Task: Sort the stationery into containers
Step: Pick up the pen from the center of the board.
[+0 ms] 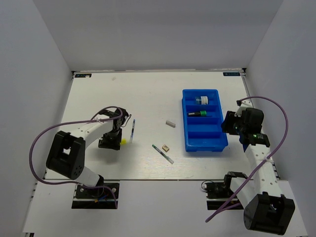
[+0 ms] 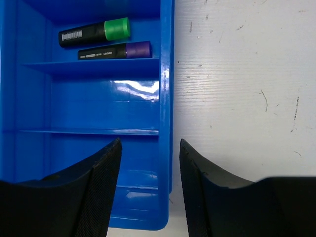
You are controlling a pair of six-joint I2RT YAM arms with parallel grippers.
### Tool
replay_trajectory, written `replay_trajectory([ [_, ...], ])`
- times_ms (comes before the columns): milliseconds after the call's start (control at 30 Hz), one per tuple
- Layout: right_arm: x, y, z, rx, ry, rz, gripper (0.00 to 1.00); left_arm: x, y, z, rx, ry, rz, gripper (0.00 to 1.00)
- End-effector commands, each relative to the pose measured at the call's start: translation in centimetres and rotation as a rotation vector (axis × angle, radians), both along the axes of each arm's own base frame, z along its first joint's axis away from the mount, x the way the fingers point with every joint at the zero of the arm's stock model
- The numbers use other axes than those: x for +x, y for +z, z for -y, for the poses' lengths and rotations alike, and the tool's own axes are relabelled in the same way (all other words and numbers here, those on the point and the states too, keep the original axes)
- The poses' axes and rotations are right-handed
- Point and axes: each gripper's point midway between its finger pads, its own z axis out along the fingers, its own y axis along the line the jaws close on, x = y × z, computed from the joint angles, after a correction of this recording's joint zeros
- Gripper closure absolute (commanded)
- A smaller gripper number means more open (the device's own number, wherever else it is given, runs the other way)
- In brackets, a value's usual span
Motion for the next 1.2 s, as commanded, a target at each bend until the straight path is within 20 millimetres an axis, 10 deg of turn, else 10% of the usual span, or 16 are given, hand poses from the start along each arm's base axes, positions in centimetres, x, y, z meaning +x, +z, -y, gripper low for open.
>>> replay_trajectory([
  [0, 0.2, 0.9, -0.1, 0.008, -0.002, 0.025, 0.46, 2.6, 1.1, 0.7, -0.025, 0.064, 0.096, 0.32],
  [567, 0.2, 0.7, 0.5, -0.004, -0.027, 0.021, 0.45, 1.2, -2.1, -0.3, -0.017, 0.147, -0.044, 0.35],
  [967, 0.3, 0.9, 1.0, -0.001, -0.046, 0.027, 0.45, 0.0, -5.2, -0.5, -0.044, 0.079, -0.041, 0.81],
  [1167, 0.1, 0.7, 0.7, 0.014, -0.031, 0.020, 0.45, 5.6, 0.1, 2.5, -0.043, -0.401, 0.099, 1.00],
])
